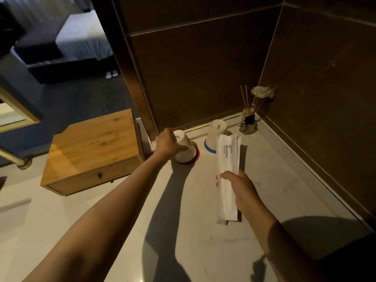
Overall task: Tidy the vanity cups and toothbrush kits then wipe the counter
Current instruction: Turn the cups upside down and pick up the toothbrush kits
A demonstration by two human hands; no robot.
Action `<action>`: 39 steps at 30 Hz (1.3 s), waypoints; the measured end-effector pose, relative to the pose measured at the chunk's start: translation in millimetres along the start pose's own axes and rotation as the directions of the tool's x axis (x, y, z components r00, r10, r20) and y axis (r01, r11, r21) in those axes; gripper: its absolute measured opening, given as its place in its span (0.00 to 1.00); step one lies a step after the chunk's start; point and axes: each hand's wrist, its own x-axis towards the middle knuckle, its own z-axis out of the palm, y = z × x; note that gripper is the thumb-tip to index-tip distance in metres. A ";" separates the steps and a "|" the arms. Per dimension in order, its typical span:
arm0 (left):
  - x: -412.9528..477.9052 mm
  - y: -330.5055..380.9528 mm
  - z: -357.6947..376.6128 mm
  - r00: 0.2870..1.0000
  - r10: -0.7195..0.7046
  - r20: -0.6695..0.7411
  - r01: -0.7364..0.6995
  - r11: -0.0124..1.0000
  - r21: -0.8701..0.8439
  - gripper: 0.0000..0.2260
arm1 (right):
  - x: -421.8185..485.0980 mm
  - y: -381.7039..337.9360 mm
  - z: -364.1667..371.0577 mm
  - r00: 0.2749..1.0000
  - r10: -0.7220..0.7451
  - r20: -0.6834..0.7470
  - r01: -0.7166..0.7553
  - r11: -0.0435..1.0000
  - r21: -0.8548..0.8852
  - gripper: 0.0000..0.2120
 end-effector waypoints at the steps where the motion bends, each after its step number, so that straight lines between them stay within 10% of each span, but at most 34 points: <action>1: 0.8 2.0 3.3 1.000 0.010 0.003 -0.010 1.000 0.019 0.33 | 0.4 0.4 0.3 1.000 0.000 0.001 0.000 1.000 0.010 0.29; 39: -4.8 1.6 23.9 0.992 0.105 -0.067 -0.101 0.993 0.066 0.31 | -12.8 -15.0 2.0 0.999 0.042 -0.021 -0.043 0.998 -0.048 0.25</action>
